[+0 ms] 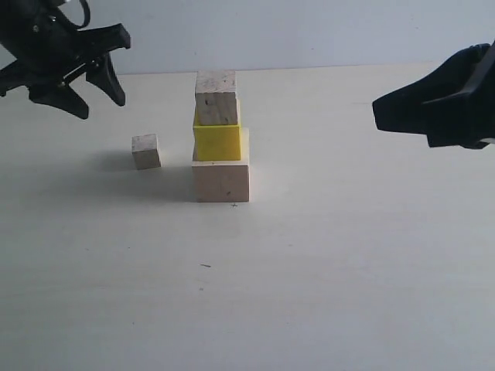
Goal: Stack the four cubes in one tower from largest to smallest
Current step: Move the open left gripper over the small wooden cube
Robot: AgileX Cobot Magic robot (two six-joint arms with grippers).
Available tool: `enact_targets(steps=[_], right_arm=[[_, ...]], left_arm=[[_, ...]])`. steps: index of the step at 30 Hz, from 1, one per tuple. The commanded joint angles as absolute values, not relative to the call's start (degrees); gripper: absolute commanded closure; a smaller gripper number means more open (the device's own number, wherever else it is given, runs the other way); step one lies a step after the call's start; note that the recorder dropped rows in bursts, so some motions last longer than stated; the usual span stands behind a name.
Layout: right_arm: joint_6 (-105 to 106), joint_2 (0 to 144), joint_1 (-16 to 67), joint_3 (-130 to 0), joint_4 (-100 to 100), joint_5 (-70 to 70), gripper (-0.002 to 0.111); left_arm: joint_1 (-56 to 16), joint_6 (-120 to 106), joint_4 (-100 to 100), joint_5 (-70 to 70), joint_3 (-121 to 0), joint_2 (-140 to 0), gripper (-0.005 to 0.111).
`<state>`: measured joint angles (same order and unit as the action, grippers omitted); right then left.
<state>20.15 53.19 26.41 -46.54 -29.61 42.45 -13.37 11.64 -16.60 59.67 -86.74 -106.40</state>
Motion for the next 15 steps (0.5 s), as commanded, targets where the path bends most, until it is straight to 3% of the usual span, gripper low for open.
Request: enact_targets(steps=[1,15], right_arm=[[20.3,52.9,26.0,-46.4,-29.9,43.8,0.108],[20.4,52.9,26.0,-46.4,-29.8,44.1,0.108]], left_arm=[[-15.0,13.6,-15.3,61.3,-92.9,-112.1,0.053],[-16.1,22.6,-7.1,70.0,-110.4,-126.7,0.053]])
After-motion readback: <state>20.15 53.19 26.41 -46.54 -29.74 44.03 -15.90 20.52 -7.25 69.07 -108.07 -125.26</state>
